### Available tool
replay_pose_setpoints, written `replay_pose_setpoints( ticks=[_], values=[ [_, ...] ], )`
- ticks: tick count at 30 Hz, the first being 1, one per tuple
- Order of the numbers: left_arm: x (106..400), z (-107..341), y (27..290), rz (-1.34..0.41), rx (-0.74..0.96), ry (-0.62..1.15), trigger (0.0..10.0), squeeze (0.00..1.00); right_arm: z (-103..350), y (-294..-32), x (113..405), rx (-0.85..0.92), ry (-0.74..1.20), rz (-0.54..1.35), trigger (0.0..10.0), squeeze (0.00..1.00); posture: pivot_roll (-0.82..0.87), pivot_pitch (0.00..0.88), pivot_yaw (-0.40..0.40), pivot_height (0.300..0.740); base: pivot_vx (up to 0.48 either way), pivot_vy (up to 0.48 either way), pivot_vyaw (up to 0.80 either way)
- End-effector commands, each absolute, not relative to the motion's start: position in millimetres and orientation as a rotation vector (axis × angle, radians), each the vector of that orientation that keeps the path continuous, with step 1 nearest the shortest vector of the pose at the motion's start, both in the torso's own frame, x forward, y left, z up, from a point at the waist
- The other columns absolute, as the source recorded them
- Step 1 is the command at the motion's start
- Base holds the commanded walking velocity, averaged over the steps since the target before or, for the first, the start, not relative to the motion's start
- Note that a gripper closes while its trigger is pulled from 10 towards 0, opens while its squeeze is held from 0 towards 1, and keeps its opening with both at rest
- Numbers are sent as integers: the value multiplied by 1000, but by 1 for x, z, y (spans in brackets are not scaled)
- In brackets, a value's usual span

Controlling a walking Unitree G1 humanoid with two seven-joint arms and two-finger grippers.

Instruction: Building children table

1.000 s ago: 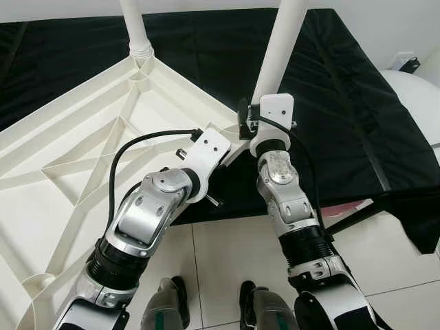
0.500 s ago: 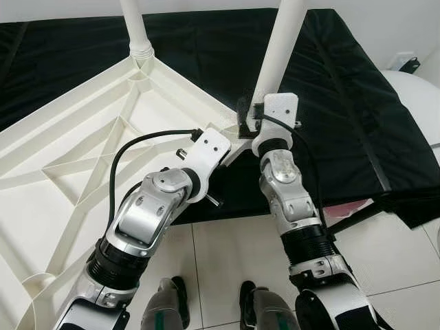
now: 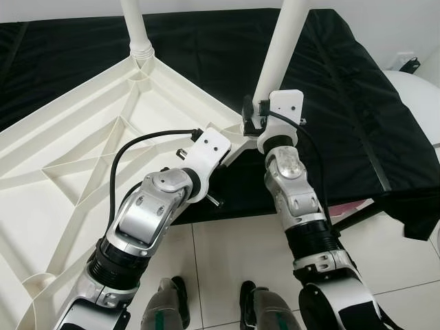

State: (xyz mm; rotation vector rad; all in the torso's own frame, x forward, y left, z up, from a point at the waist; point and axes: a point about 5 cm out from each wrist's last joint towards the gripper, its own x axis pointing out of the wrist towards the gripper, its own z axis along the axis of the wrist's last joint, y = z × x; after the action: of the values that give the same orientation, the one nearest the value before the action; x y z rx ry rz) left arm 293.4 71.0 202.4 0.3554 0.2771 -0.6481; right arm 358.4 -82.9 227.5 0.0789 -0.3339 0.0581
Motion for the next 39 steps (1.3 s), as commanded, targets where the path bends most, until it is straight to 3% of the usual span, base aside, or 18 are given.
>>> replay_pose_setpoints(
  ticks=[1,14,15,16,17,18,25,26,39],
  values=[
    [295,200,73,-618,355,291,10000,0,227,-82,360,98,-327,96,10000,0,-91,213,0,740,0,0,0],
    [296,201,73,-612,366,282,10000,0,229,-91,366,61,-311,225,10000,0,-98,211,-2,740,0,0,0],
    [296,201,74,-611,361,282,10000,51,228,-92,366,60,-308,232,10000,0,-98,211,-2,740,0,0,0],
    [296,202,74,-609,361,276,10000,749,227,-92,366,58,-306,234,10000,0,-98,212,-1,740,0,0,0],
    [296,202,74,-609,361,276,10000,749,227,-92,366,58,-306,234,10000,0,-98,212,-1,740,0,0,0],
    [296,202,75,-609,354,273,10000,1000,227,-93,366,59,-303,234,10000,0,-98,212,-1,740,0,0,0],
    [298,203,77,-597,366,275,10000,1000,225,-94,365,65,-301,258,10000,0,-98,212,-1,740,0,0,0],
    [298,204,77,-601,373,275,10000,0,225,-95,365,66,-303,267,10000,0,-98,212,-1,740,0,0,0],
    [298,210,85,-637,340,249,10000,0,222,-105,356,65,-308,330,10000,0,-102,198,-4,740,0,0,0]
  ],
)
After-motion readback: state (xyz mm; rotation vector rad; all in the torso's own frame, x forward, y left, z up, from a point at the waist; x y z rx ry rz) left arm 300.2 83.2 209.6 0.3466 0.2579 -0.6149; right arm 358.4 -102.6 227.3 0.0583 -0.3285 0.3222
